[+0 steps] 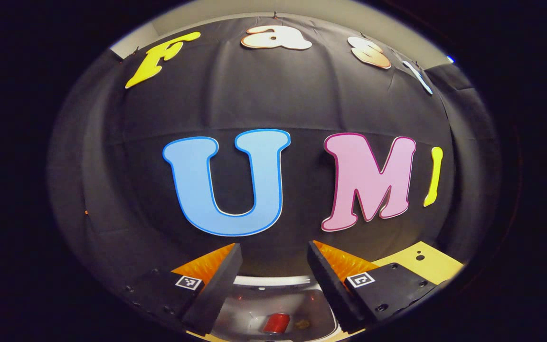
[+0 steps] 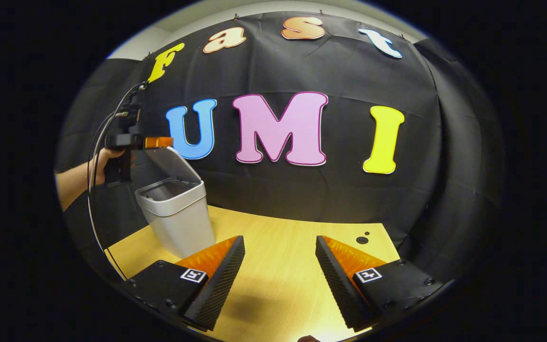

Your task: Press the lid of the desktop garbage bin to open it, pick up the crumpled paper on the desktop and throw it into the bin, then pick up the pop can on the desktop and drop it into the bin, and finally close the garbage bin lid.

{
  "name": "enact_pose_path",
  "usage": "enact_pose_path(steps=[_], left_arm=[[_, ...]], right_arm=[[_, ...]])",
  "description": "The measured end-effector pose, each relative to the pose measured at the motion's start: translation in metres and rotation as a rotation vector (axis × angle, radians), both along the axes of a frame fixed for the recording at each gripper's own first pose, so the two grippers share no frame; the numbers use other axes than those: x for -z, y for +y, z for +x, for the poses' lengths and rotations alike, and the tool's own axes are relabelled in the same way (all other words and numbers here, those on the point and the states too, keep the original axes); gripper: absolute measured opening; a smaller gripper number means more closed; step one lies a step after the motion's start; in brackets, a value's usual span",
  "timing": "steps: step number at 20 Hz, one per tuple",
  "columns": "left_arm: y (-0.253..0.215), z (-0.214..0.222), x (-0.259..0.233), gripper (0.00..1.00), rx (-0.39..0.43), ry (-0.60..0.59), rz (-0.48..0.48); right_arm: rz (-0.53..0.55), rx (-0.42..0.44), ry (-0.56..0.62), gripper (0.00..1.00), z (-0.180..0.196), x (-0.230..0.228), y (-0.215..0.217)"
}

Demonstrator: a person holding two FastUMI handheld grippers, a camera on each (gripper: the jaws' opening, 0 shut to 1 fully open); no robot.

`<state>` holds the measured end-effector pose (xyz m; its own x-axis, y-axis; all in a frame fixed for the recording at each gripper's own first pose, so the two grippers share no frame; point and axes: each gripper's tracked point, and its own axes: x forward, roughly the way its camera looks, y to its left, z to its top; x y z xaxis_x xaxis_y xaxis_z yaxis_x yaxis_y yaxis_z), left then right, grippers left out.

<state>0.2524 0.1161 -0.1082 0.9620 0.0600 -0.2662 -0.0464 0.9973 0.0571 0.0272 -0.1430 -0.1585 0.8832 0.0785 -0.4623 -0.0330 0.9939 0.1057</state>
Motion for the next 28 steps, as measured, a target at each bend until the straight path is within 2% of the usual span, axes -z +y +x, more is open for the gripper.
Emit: enact_pose_path(steps=[3, 7, 8, 12, 16, 19, 22, 26, 28], left_arm=[[-0.003, -0.036, 0.031, 0.95, -0.015, 0.023, -0.021], [-0.008, -0.07, 0.085, 0.94, -0.01, 0.123, -0.017], [-0.008, -0.074, 0.095, 0.95, -0.006, 0.138, -0.01], [-0.006, -0.081, 0.111, 0.96, -0.014, 0.135, -0.028], [-0.009, -0.083, 0.121, 0.98, 0.029, 0.118, 0.008], [-0.008, -0.081, 0.117, 0.98, 0.01, 0.037, -0.029], [-0.009, -0.09, 0.105, 0.96, -0.056, 0.051, -0.04], [-0.022, -0.129, 0.028, 0.94, -0.127, -0.112, 0.008], [-0.049, -0.164, -0.006, 0.94, -0.112, -0.179, 0.007]], right_arm=[[-0.005, 0.021, -0.004, 0.97, -0.01, 0.001, -0.015], [-0.021, 0.041, 0.003, 0.97, -0.022, 0.009, -0.023], [-0.02, 0.041, 0.021, 0.97, -0.03, 0.027, -0.014], [-0.03, 0.04, 0.036, 0.97, -0.035, 0.027, -0.003], [-0.055, 0.034, 0.03, 0.97, -0.035, 0.021, 0.015], [-0.049, 0.031, 0.038, 0.97, -0.037, 0.017, 0.034], [-0.055, 0.047, 0.013, 0.97, -0.034, 0.006, 0.042], [-0.044, 0.085, -0.031, 0.97, -0.035, -0.012, 0.053], [-0.052, 0.125, -0.081, 0.97, -0.036, -0.027, 0.055]])
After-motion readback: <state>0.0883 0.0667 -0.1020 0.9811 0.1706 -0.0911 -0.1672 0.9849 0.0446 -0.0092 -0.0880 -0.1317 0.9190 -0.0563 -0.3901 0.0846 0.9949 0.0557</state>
